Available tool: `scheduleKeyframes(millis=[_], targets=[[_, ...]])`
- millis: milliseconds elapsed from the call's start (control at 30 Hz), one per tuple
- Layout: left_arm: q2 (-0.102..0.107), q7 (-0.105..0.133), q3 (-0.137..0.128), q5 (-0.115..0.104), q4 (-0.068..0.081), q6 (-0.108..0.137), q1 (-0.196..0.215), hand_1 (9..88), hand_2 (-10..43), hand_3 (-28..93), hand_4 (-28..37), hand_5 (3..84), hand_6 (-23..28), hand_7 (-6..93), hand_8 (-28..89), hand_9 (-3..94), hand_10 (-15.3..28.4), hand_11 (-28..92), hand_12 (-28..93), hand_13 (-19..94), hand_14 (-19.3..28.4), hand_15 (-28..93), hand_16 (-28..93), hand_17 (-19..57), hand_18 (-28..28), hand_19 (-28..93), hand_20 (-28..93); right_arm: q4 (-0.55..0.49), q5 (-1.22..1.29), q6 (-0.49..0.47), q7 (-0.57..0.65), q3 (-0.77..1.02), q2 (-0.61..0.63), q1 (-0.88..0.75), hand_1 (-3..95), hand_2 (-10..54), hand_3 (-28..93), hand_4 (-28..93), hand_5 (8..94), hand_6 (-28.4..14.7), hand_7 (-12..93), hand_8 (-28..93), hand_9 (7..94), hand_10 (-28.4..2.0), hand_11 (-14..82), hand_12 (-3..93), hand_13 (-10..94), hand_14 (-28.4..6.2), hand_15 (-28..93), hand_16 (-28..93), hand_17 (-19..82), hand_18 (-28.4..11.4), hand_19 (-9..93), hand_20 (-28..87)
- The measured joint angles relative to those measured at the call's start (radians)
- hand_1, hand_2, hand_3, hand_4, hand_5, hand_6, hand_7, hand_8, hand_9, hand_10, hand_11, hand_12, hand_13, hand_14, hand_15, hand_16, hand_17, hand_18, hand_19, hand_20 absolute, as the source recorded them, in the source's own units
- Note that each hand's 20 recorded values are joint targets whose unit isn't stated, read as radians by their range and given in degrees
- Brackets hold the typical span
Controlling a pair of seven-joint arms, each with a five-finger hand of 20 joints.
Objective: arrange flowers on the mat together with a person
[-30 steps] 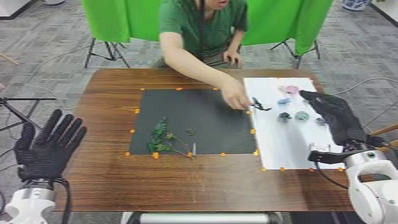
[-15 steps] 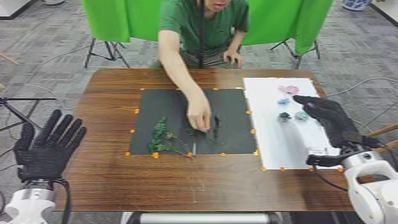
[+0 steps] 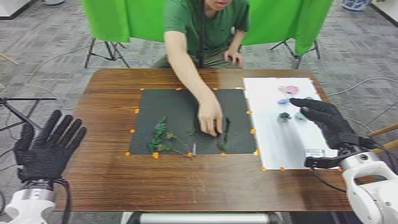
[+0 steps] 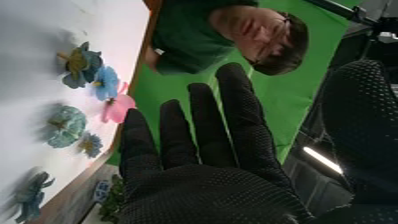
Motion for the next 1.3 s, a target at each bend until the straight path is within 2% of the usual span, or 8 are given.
scheduleKeyframes(millis=[167,333,700,833,900,1100,1300], targets=[[0.001,-0.003,0.000,0.000,0.000,0.000,0.000,23.2,10.7,70,-28.3,43.8,6.0,8.6,-9,39.9,14.3,14,8,28,14.4,27,-7,-2.4,11.7,24,11,0.000,-0.010,0.000,0.002,0.000,0.000,0.000,24.3,-1.5,73,-21,46.8,-3.6,13,-11,37.9,-12.1,3.6,9.7,23,-9.4,8,3,13,-12.5,2,16],[0.001,-0.008,-0.001,0.000,0.000,0.000,-0.001,23.2,10.8,70,-28.3,43.8,6.0,8.7,-9,39.8,14.3,14,8,29,14.4,27,-7,-2.4,11.7,24,11,0.000,-0.041,0.003,0.008,-0.008,0.001,0.004,28.4,-5.3,74,-22,44.2,-3.1,14,-11,37.4,-11.7,3.6,10.1,24,-9.6,8,4,13,-13.1,3,16],[0.008,-0.005,0.001,-0.001,0.001,0.001,-0.001,23.2,10.7,70,-28.3,43.8,5.9,8.7,-9,39.9,14.2,14,8,29,14.3,27,-7,-2.5,11.8,24,12,0.018,-0.254,0.026,0.069,-0.091,0.041,0.095,35.2,-7.7,75,-23,40.2,-2.4,16,-12,36.7,-10.8,3.5,10.8,26,-10.4,10,6,14,-14.0,7,17],[0.007,-0.006,0.001,-0.001,0.000,0.001,-0.001,23.2,10.8,70,-28.3,43.8,5.9,8.8,-9,39.9,14.2,14,8,29,14.4,27,-7,-2.4,11.7,24,11,0.033,-0.458,0.052,0.168,-0.163,0.081,0.162,39.3,-9.4,77,-26,38.9,-1.7,18,-13,37.0,-10.3,3.5,11.2,28,-9.8,10,8,15,-13.9,10,18],[0.005,-0.006,0.001,-0.001,0.000,0.002,-0.001,23.2,10.8,70,-28.3,43.8,5.9,8.8,-9,39.9,14.2,14,8,29,14.4,27,-7,-2.5,11.8,24,12,0.050,-0.595,0.052,0.207,-0.194,0.099,0.195,40.5,-9.5,77,-27,38.9,-1.2,19,-13,37.7,-9.8,3.7,11.4,29,-8.8,10,8,17,-13.3,16,21],[0.001,-0.005,0.001,-0.001,0.000,0.004,0.000,23.3,10.9,70,-28.3,43.8,5.9,8.9,-9,39.9,14.2,14,8,29,14.4,27,-7,-2.5,11.8,24,12,0.129,-0.834,0.051,0.231,-0.286,0.149,0.292,45.5,-9.5,77,-28,40.9,0.7,22,-15,42.2,-8.9,5.3,12.6,35,-6.4,14,11,19,-12.8,26,25],[-0.001,-0.002,0.000,-0.001,0.000,0.006,0.001,23.3,10.9,70,-28.3,43.8,5.9,8.8,-9,40.0,14.3,15,8,29,14.4,27,-7,-2.4,11.8,24,11,0.203,-0.946,0.028,0.241,-0.393,0.186,0.387,49.7,-9.5,76,-28,42.8,1.9,24,-16,44.8,-7.9,6.7,13.0,40,-4.9,16,12,21,-12.0,30,26]])
